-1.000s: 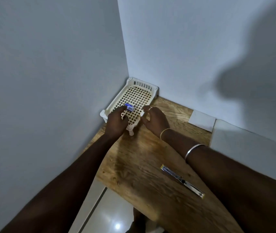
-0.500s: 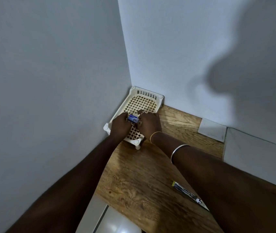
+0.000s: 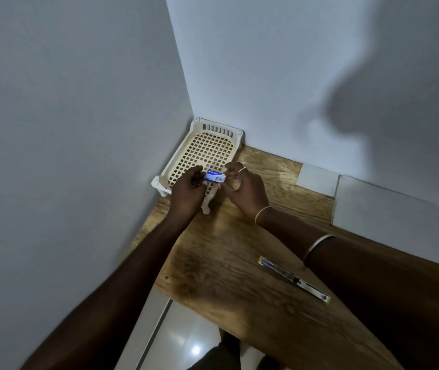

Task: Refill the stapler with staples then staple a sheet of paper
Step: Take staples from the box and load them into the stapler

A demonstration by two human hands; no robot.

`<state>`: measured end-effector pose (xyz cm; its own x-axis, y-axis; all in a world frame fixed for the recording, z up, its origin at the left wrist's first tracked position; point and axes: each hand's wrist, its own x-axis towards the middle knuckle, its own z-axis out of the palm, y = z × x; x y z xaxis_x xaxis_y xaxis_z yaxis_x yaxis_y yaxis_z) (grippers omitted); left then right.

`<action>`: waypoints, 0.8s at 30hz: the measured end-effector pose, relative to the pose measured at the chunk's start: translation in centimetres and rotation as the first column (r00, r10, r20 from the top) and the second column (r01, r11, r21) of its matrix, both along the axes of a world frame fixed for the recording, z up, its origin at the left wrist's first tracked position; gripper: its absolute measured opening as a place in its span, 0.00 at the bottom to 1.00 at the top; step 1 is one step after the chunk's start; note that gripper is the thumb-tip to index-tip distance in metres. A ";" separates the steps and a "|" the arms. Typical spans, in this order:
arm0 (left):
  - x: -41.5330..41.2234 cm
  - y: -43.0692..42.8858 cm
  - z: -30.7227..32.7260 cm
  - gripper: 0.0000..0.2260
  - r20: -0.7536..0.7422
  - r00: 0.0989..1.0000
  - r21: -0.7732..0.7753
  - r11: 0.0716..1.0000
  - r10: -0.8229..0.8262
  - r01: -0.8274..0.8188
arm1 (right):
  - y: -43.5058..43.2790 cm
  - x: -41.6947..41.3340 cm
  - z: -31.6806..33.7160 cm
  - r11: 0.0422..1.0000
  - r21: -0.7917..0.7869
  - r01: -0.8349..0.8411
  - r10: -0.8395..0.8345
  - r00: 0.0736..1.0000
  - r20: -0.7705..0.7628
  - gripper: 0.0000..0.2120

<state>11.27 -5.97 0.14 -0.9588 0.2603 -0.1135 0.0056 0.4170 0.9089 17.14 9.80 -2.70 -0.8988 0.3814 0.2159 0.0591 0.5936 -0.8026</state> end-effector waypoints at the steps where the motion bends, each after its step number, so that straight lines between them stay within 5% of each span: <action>1: 1.4 0.1 0.2 0.21 -0.009 1.000 0.018 1.000 -0.019 0.019 | 0.5 1.4 0.1 0.999 -0.032 -0.005 0.005 1.000 -0.008 0.21; 11: 14.1 2.4 0.3 0.19 0.034 0.976 0.253 0.947 -0.213 0.198 | 3.6 15.8 1.2 0.920 -0.392 0.033 -0.061 0.996 -0.059 0.21; 16: 18.3 3.8 -0.1 0.20 0.205 0.951 0.418 0.899 -0.232 0.129 | 3.7 21.0 1.3 0.869 -0.494 0.041 -0.076 0.996 -0.052 0.20; 24: 22.5 4.8 -1.0 0.17 0.213 0.967 0.481 0.877 -0.138 0.019 | 3.3 24.5 1.4 0.856 -0.510 0.085 -0.130 0.990 -0.052 0.20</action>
